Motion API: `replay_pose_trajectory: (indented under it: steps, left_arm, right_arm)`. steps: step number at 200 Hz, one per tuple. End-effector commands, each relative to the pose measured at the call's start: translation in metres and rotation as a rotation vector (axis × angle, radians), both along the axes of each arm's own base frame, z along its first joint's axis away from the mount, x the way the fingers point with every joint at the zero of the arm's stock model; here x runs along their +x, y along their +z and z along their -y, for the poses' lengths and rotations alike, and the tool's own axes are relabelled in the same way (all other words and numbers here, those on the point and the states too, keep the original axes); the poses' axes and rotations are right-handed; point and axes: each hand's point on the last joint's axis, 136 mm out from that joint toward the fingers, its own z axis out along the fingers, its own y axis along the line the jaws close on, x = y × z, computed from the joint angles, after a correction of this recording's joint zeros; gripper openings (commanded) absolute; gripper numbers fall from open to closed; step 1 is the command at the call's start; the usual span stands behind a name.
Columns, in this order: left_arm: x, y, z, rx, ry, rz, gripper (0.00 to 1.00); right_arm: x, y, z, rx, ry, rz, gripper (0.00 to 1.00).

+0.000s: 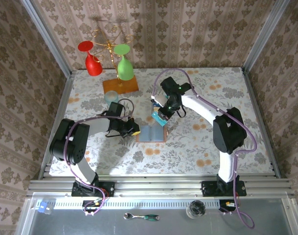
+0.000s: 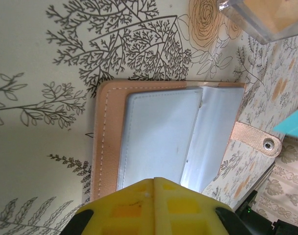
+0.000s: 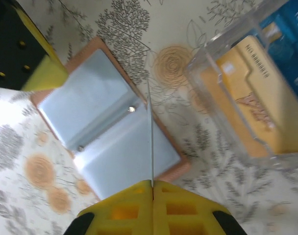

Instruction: Take the credit cards out of the card holder

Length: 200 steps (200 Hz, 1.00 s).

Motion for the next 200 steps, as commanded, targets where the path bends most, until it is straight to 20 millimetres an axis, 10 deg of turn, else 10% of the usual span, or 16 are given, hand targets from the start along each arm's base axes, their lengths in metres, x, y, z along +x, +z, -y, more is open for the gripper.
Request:
replay_pose_trajectory:
  steps: [1, 103, 200]
  left_arm:
    - [0.009, 0.018, -0.001, -0.007, -0.01, 0.052, 0.08]
    - [0.017, 0.029, -0.01, 0.007, 0.013, 0.064, 0.08]
    - [0.018, 0.023, -0.018, 0.023, 0.041, 0.046, 0.08]
  right_arm:
    - [0.001, -0.003, 0.026, -0.205, 0.268, 0.061, 0.0]
    - [0.089, 0.035, 0.038, -0.336, 0.358, 0.224, 0.0]
    - [0.138, 0.019, 0.03, -0.352, 0.351, 0.321, 0.0]
